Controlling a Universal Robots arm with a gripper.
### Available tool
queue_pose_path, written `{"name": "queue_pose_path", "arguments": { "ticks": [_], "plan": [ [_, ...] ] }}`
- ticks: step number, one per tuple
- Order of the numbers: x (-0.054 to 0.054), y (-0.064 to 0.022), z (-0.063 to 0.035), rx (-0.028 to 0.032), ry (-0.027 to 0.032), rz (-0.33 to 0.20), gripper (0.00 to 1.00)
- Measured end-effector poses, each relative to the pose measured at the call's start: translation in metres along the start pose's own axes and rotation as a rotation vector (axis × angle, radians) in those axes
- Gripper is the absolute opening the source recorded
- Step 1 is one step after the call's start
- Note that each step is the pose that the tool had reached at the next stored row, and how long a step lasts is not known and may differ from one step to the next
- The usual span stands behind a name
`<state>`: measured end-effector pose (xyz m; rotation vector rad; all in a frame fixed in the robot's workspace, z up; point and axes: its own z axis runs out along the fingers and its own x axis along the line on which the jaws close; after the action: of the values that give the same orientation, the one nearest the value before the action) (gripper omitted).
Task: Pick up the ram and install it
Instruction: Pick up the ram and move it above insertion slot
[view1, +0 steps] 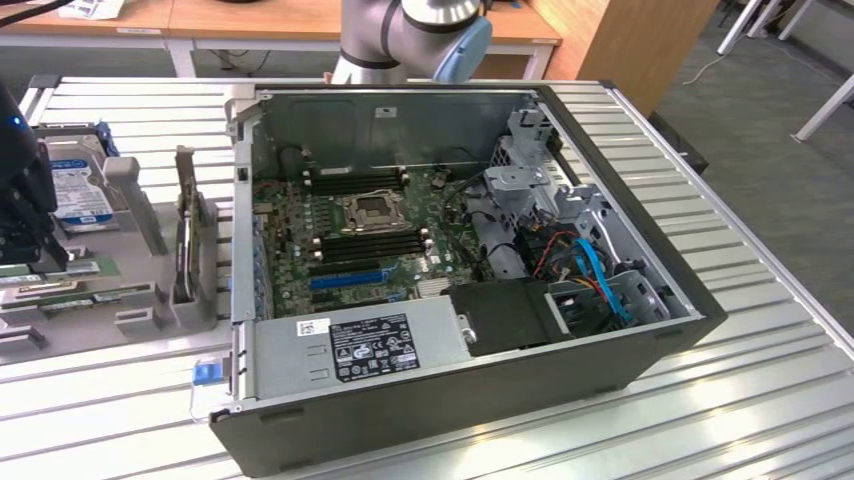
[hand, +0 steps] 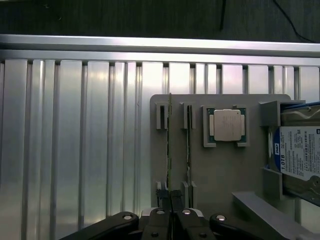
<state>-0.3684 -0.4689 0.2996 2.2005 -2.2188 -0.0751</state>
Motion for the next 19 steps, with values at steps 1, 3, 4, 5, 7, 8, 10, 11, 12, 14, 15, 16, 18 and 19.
{"name": "queue_pose_path", "arguments": {
  "ticks": [1,3,4,5,7,8,10,11,12,14,15,16,18,19],
  "plan": [
    [0.000,0.0001,-0.0018,0.0001,0.0000,0.000,0.12],
    [0.000,0.0003,-0.0054,0.0000,-0.0001,0.000,0.12],
    [0.000,0.0004,-0.0073,0.0000,0.0000,0.000,0.12],
    [0.000,0.0004,-0.0092,0.0000,0.0000,0.000,0.12],
    [0.000,0.0006,-0.0131,0.0000,0.0000,0.000,0.12],
    [0.000,0.0007,-0.0150,0.0000,0.0000,0.000,0.12],
    [0.000,0.0009,-0.0188,0.0000,0.0000,0.000,0.12],
    [0.000,0.0010,-0.0207,0.0001,-0.0001,0.000,0.12],
    [-0.001,0.0011,-0.0226,0.0000,-0.0001,0.000,0.12],
    [-0.001,0.0012,-0.0263,0.0000,0.0000,0.000,0.12],
    [-0.001,0.0013,-0.0283,0.0000,0.0000,0.000,0.12],
    [-0.001,0.0014,-0.0302,0.0001,0.0000,0.000,0.12],
    [-0.001,0.0016,-0.0343,0.0000,0.0000,0.000,0.12],
    [-0.001,0.0017,-0.0363,0.0000,0.0000,0.000,0.12]
  ]
}}
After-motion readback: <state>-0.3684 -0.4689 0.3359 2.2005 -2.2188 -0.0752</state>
